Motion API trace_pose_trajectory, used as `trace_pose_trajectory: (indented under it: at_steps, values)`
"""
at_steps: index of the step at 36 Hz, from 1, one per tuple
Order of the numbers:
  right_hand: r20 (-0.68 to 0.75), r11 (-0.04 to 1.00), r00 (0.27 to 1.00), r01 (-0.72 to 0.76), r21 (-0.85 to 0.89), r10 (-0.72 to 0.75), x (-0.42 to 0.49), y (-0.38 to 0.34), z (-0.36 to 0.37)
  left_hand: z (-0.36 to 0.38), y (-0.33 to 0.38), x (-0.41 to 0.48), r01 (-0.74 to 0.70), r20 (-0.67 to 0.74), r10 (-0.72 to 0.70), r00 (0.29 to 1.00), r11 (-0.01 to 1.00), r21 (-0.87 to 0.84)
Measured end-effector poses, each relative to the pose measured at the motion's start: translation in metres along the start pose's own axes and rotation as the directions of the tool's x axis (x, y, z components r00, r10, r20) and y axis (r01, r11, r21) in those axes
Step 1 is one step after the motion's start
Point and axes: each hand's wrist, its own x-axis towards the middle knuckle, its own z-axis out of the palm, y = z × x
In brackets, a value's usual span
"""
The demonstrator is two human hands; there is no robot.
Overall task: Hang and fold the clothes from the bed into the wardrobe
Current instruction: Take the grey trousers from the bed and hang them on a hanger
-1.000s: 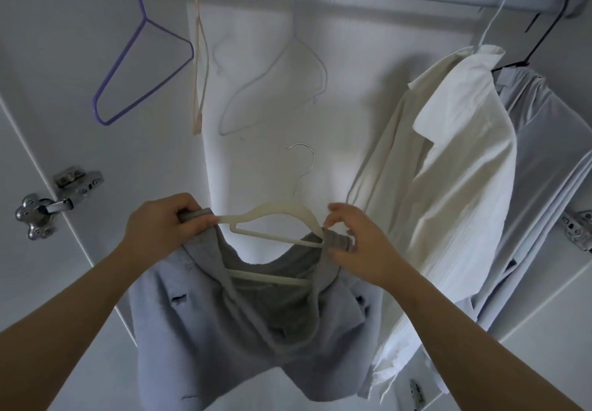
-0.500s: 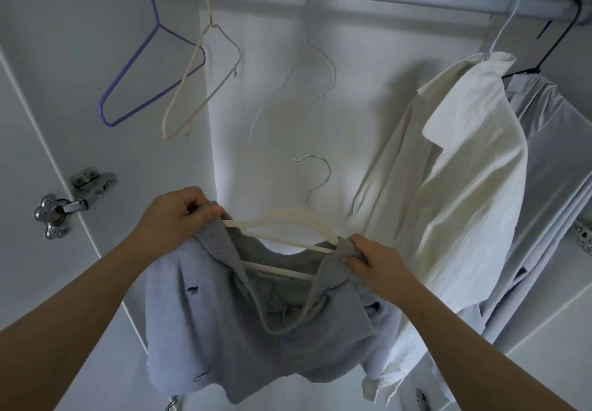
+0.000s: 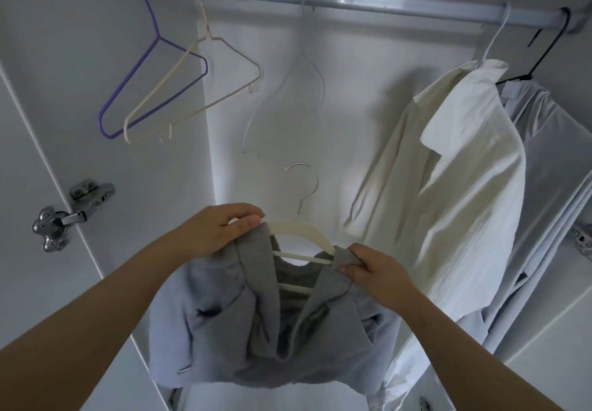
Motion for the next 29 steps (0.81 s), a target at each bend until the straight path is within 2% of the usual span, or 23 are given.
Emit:
trace_pose_trajectory:
  at_steps: [3, 7, 11, 15, 18, 22, 25, 29]
  values:
    - [-0.004, 0.996, 0.998, -0.055, 0.076, 0.055, 0.001, 0.002, -0.006, 0.002, 0.0, 0.003, 0.09, 0.006, -0.09, 0.996, 0.992, 0.088]
    - [-0.028, 0.985, 0.992, -0.118, 0.128, 0.122, -0.001, 0.004, -0.021, 0.002, 0.002, 0.009, 0.128, -0.069, -0.116, 0.991, 0.971, 0.201]
    - [-0.017, 0.969, 0.978, -0.202, 0.142, 0.206, -0.004, 0.007, -0.035, 0.005, 0.006, 0.021, 0.181, -0.22, -0.139, 0.965, 0.966, 0.184]
    - [0.041, 0.917, 0.953, -0.299, 0.266, 0.299, -0.008, 0.007, -0.046, 0.015, 0.017, 0.031, 0.162, -0.15, -0.14, 0.979, 0.976, 0.144]
    - [0.102, 0.829, 0.91, -0.408, 0.383, 0.401, -0.009, 0.006, -0.055, 0.023, 0.028, 0.038, 0.151, -0.056, -0.144, 0.988, 0.977, 0.148]
    - [0.193, 0.618, 0.842, -0.507, 0.6, 0.504, -0.01, -0.002, -0.066, 0.029, 0.043, 0.047, 0.155, 0.038, -0.161, 0.986, 0.979, 0.132]
    - [0.197, 0.491, 0.824, -0.489, 0.721, 0.531, -0.007, -0.011, -0.075, 0.03, 0.057, 0.056, 0.156, 0.029, -0.158, 0.987, 0.986, 0.061]
    - [0.129, 0.409, 0.828, -0.398, 0.822, 0.546, 0.001, -0.021, -0.092, 0.029, 0.079, 0.072, 0.145, 0.027, -0.143, 0.989, 0.985, -0.097]
